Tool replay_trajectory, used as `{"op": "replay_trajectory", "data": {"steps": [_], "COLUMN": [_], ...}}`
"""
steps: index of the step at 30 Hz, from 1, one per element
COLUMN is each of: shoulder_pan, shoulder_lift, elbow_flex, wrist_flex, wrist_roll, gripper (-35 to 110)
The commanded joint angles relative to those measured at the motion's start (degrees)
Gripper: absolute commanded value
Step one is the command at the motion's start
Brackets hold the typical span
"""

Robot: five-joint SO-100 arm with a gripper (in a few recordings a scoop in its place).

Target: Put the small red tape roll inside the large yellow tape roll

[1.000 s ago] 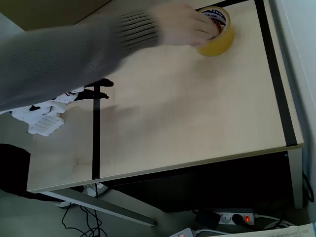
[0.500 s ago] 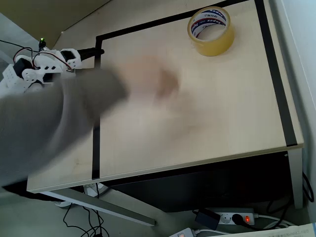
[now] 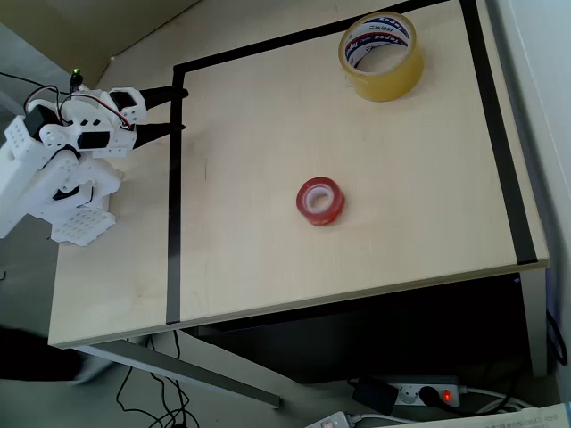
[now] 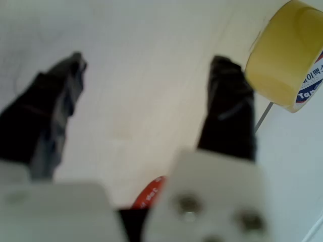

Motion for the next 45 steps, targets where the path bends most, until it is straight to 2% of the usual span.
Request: {"op": "replay_trajectory", "data": {"steps": [1, 17, 20, 23, 25, 28, 32, 34, 36, 38, 39, 40, 45], "shoulder_pan": [-0.88, -1.58, 2.46, 4.92, 7.73, 13.54, 14.24, 17.93, 22.50, 27.86, 30.50, 31.38, 33.05], "shoulder_lift": [-0.26, -0.18, -0.26, -0.35, -0.44, -0.44, -0.44, -0.44, -0.35, -0.35, -0.35, -0.35, -0.35], "elbow_flex": [-0.26, -0.26, -0.26, -0.26, -0.62, -3.08, -4.92, -8.44, -11.69, -12.48, -11.60, -9.58, -1.76], "wrist_flex": [10.20, 10.20, 10.02, 3.08, -6.33, -7.29, -14.15, -15.91, -19.07, -25.66, -31.46, -38.85, -50.63], "wrist_roll": [-0.18, -0.18, -0.26, -0.26, 0.18, -0.26, -0.35, -0.62, -5.54, -13.10, -13.62, -13.71, -13.89], "gripper": [26, 26, 26, 26, 26, 17, 17, 15, 13, 13, 11, 0, 0]}}
